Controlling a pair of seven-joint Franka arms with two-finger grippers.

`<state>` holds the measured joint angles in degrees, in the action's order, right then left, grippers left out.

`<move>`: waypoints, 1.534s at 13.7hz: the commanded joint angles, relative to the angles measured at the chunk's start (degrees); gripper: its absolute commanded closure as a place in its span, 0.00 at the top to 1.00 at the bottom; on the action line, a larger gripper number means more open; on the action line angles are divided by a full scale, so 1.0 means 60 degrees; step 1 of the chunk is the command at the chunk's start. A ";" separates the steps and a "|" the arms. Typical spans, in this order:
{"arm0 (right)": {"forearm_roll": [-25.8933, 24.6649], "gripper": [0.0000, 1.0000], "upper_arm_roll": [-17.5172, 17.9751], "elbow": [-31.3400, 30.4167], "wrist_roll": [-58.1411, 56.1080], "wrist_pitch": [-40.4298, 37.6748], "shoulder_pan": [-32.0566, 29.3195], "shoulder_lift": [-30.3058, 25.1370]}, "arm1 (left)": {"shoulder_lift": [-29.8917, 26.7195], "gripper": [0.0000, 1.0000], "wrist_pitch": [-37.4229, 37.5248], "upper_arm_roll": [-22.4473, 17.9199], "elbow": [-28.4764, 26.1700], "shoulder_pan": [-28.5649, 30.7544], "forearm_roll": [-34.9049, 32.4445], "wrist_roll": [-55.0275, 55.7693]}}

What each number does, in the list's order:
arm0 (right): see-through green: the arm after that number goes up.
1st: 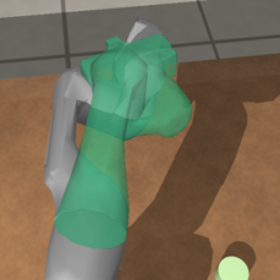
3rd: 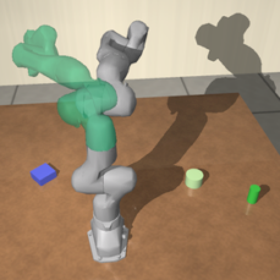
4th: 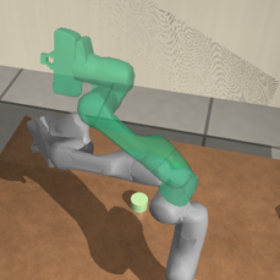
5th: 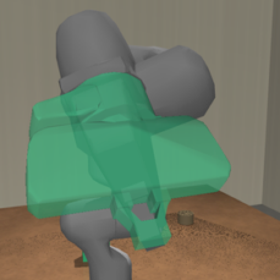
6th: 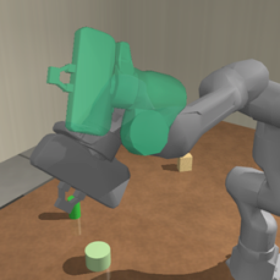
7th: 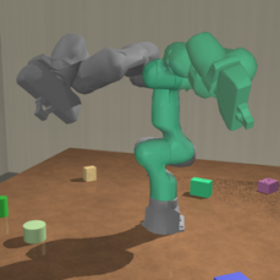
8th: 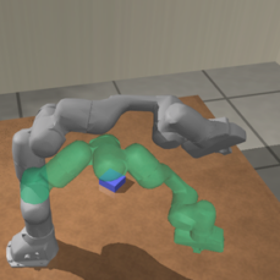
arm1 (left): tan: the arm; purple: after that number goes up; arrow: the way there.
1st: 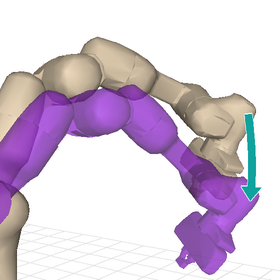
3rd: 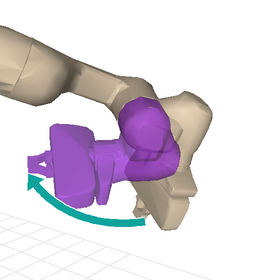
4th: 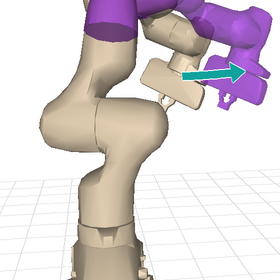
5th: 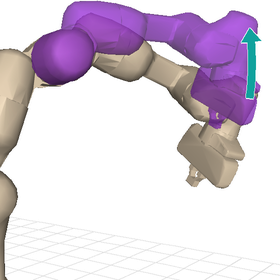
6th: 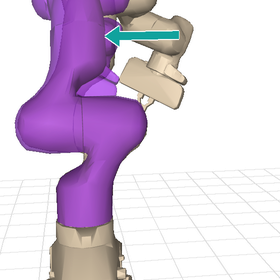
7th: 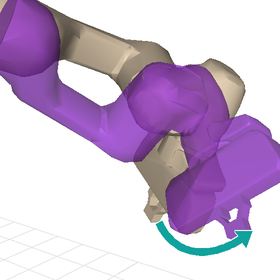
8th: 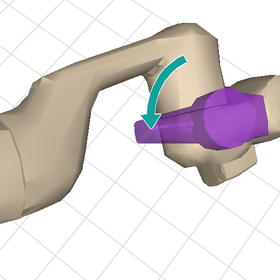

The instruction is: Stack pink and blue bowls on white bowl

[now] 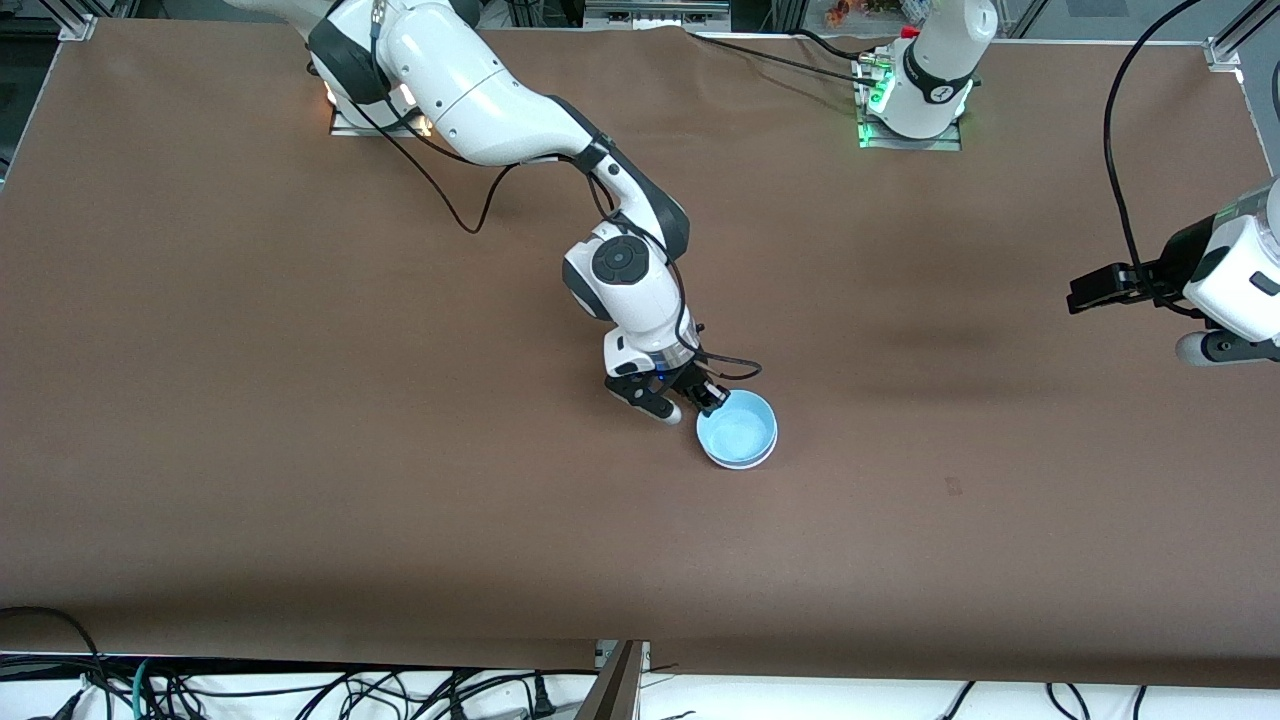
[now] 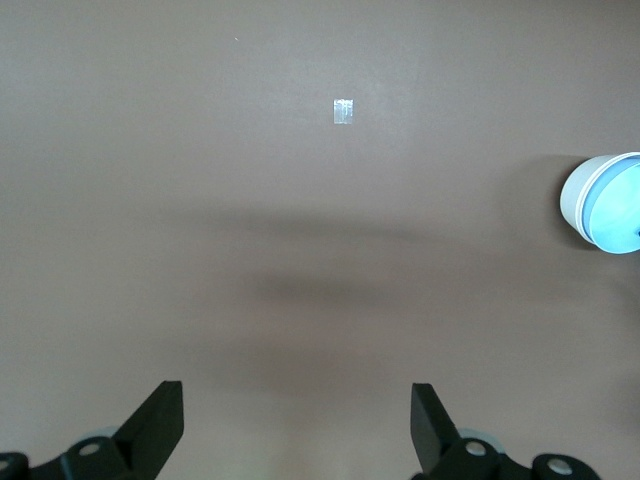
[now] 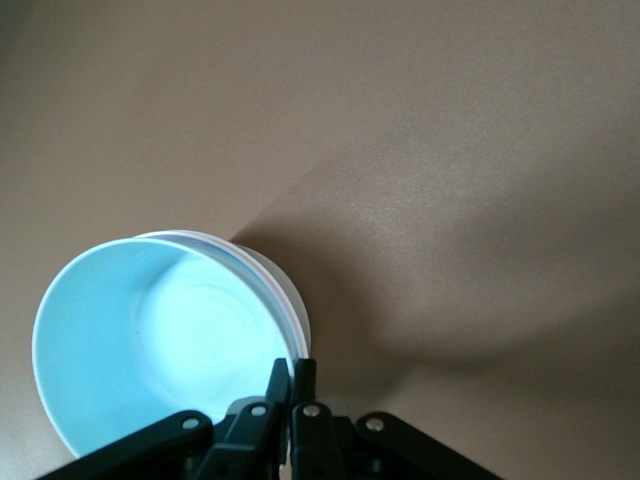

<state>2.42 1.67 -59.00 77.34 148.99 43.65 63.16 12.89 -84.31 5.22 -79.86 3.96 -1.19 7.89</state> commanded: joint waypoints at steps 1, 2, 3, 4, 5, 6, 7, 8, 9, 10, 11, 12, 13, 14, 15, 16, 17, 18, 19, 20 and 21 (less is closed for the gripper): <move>-0.0110 0.28 0.0000 0.0283 -0.0073 -0.0251 -0.0009 0.0049 | -0.0053 1.00 0.0048 -0.0006 -0.0020 0.0058 0.0198 -0.0129; -0.0110 0.36 0.0014 0.0298 -0.0073 -0.0323 -0.0009 0.0049 | -0.0053 1.00 0.0048 -0.0006 -0.0020 0.0058 0.0198 -0.0129; -0.0096 0.49 0.0015 0.0327 -0.0073 -0.0498 -0.0023 -0.0023 | -0.0053 1.00 0.0062 -0.0006 -0.0020 0.0044 0.0198 -0.0129; -0.0096 0.51 0.0029 0.0458 -0.0073 -0.0674 -0.0038 -0.0053 | -0.0053 1.00 0.0048 -0.0006 -0.0020 0.0044 0.0198 -0.0129; -0.0081 0.61 0.0058 0.0662 -0.0059 -0.0879 -0.0038 -0.0082 | -0.0053 1.00 0.0048 -0.0006 -0.0020 0.0058 0.0198 -0.0129; -0.0066 0.88 0.0059 0.0809 -0.0030 -0.1040 -0.0052 -0.0083 | -0.0053 1.00 0.0048 -0.0006 -0.0035 0.0044 0.0198 -0.0129; -0.0066 0.99 0.0059 0.0883 -0.0029 -0.1187 -0.0052 -0.0112 | -0.0053 1.00 0.0048 -0.0006 -0.0035 0.0058 0.0198 -0.0129; -0.0066 0.99 0.0059 0.0898 -0.0044 -0.1261 -0.0052 -0.0228 | -0.0053 1.00 0.0062 -0.0006 -0.0020 0.0058 0.0198 -0.0129; -0.0066 0.99 0.0044 0.0898 -0.0087 -0.1450 -0.0067 -0.0287 | -0.0053 1.00 0.0048 -0.0006 -0.0020 0.0058 0.0198 -0.0129; -0.0066 0.99 0.0044 0.0898 -0.0218 -0.1844 -0.0227 -0.0534 | -0.0053 1.00 0.0048 -0.0006 -0.0035 0.0044 0.0198 -0.0129; -0.0081 1.00 0.0015 0.0884 -0.0713 -0.2413 -0.0330 -0.0798 | -0.0053 1.00 0.0048 -0.0006 -0.0020 0.0044 0.0198 -0.0129; -0.0124 1.00 -0.0058 0.0869 -0.1472 -0.3217 -0.0418 -0.1250 | -0.0053 1.00 0.0048 -0.0006 -0.0020 0.0044 0.0183 -0.0129; -0.0067 1.00 -0.0088 0.0825 -0.2538 -0.3921 -0.0767 -0.1588 | -0.0053 1.00 0.0048 -0.0006 -0.0020 0.0044 0.0169 -0.0144; 0.0006 1.00 -0.0088 0.0724 -0.3477 -0.4551 -0.1104 -0.1925 | -0.0053 1.00 0.0048 -0.0006 -0.0020 0.0058 0.0197 -0.0144; 0.0022 1.00 -0.0088 0.0418 -0.3936 -0.5384 -0.1542 -0.2407 | -0.0053 1.00 0.0048 -0.0006 -0.0020 0.0073 0.0183 -0.0129; 0.0036 1.00 -0.0073 0.0299 -0.4201 -0.5987 -0.1880 -0.2687 | -0.0053 1.00 0.0048 -0.0006 -0.0020 0.0102 0.0198 -0.0129; 0.0051 1.00 -0.0073 0.0225 -0.4596 -0.6588 -0.2174 -0.3024 | -0.0053 1.00 0.0033 -0.0006 -0.0020 0.0088 0.0183 -0.0129; 0.0051 1.00 -0.0088 0.0108 -0.5325 -0.7406 -0.2423 -0.3361 | -0.0053 1.00 0.0033 0.0008 0.0023 0.0088 0.0212 -0.0144; 0.0094 1.00 -0.0102 -0.0009 -0.6231 -0.8110 -0.2701 -0.3741 | 0.0005 1.00 0.0047 0.0008 0.0154 0.0088 0.0212 -0.0144; 0.0124 1.00 -0.0103 -0.0372 -0.7125 -0.8726 -0.3124 -0.4281 | 0.0063 1.00 0.0062 0.0008 0.0228 0.0088 0.0227 -0.0144; 0.0153 1.00 -0.0103 -0.1058 -0.7989 -0.9080 -0.3477 -0.5041 | 0.0078 1.00 0.0062 0.0008 0.0243 0.0088 0.0227 -0.0144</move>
<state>2.49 0.36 -55.57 37.97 98.20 26.11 42.38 12.92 -84.36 5.23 -79.73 4.12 -1.14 7.89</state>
